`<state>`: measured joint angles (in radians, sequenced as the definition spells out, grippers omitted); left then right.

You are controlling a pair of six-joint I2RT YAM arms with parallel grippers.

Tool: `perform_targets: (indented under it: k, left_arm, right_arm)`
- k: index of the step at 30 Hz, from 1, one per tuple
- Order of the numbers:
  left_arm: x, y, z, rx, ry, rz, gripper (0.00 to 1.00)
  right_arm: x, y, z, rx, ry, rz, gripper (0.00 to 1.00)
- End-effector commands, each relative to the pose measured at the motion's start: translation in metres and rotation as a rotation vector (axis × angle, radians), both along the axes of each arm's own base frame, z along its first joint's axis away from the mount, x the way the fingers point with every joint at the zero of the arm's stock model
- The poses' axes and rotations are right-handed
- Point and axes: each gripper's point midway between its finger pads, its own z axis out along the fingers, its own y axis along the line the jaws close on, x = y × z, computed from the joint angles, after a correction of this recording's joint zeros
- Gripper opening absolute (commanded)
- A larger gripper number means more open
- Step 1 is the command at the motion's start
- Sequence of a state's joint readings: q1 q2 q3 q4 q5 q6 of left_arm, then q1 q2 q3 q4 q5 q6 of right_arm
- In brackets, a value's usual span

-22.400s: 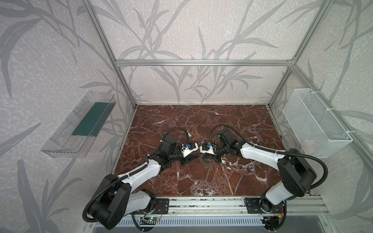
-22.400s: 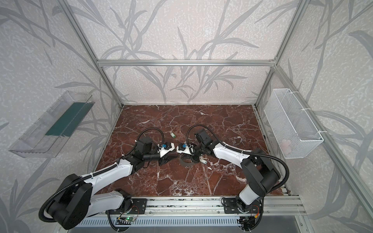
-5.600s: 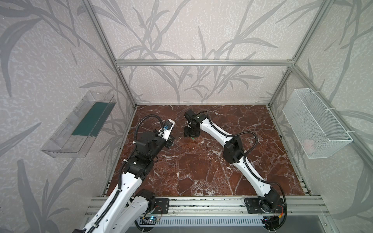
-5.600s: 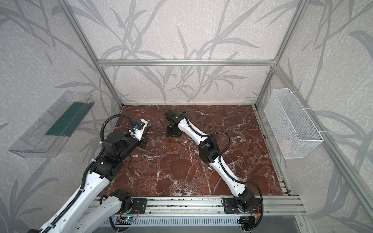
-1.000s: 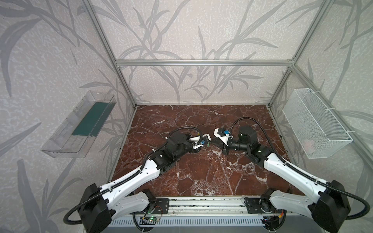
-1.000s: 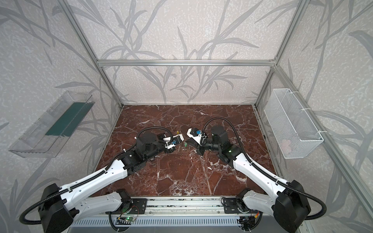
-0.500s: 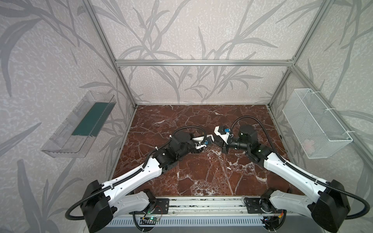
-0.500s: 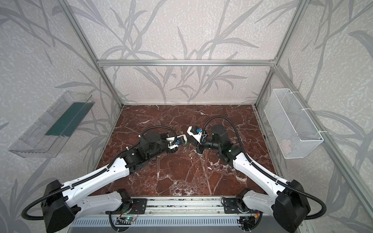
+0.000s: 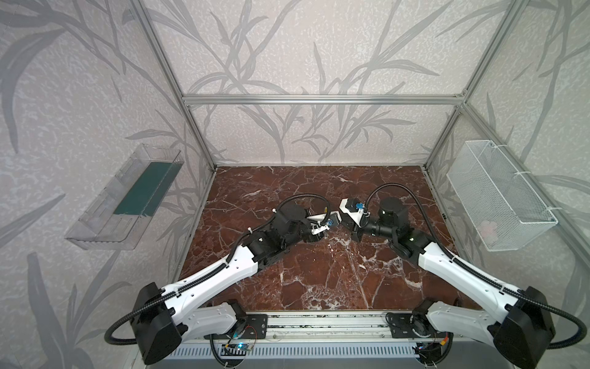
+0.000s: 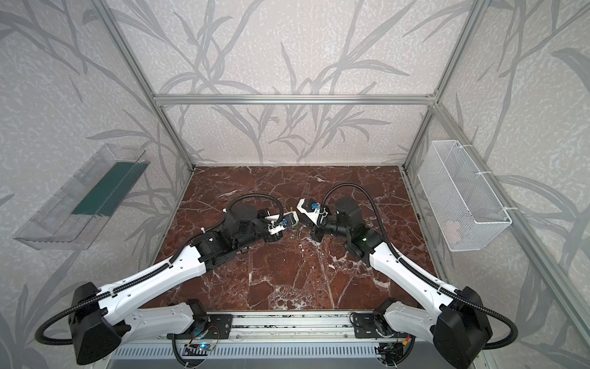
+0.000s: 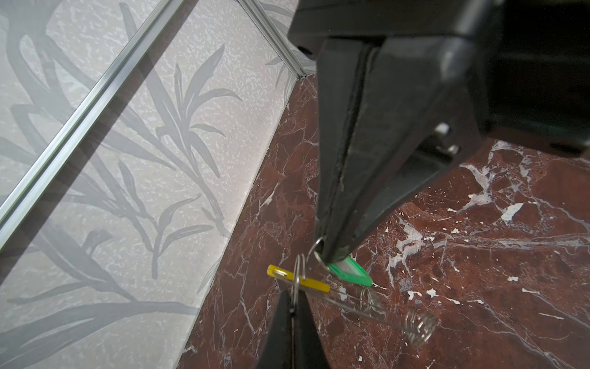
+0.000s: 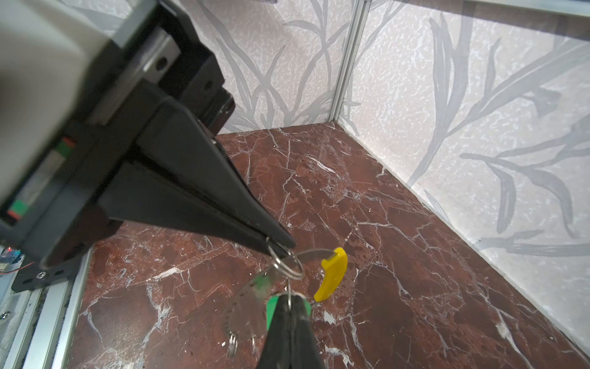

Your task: Put the keys on the keyring

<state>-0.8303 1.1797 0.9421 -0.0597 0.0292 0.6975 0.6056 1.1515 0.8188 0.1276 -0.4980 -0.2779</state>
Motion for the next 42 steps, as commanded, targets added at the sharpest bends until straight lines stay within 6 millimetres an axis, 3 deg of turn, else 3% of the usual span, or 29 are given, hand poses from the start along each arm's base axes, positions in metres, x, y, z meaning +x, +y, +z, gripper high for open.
perform_targets:
  k: [1, 15, 25, 29, 33, 36, 38, 42]
  left_arm:
    - [0.002, -0.004, 0.011, -0.022, 0.012, 0.011, 0.00]
    - [-0.003, -0.006, 0.010, 0.000, -0.005, -0.012, 0.00]
    - [-0.024, -0.008, 0.017, -0.046, -0.030, -0.112, 0.00]
    - [-0.032, -0.008, 0.019, -0.079, -0.013, -0.150, 0.00]
    - [-0.038, -0.009, 0.025, -0.168, 0.058, -0.209, 0.00]
    - [-0.045, -0.011, 0.024, -0.233, 0.143, -0.270, 0.00]
    - [-0.045, -0.009, 0.025, -0.281, 0.190, -0.291, 0.00]
    - [-0.047, -0.009, 0.027, -0.338, 0.246, -0.329, 0.00]
  right_arm:
    - [-0.006, 0.002, 0.019, 0.062, -0.048, 0.019, 0.00]
    - [0.009, 0.000, 0.016, 0.100, 0.015, -0.065, 0.00]
    - [0.017, -0.006, 0.003, 0.084, 0.077, -0.122, 0.00]
    - [0.013, -0.006, -0.001, 0.098, 0.110, -0.082, 0.00]
    - [-0.008, 0.005, -0.010, 0.079, 0.118, 0.069, 0.00]
    - [-0.014, 0.003, -0.016, 0.060, 0.094, 0.102, 0.28]
    - [-0.016, -0.005, -0.016, 0.064, 0.040, 0.083, 0.39]
    - [-0.017, -0.026, -0.003, 0.084, -0.080, 0.041, 0.41]
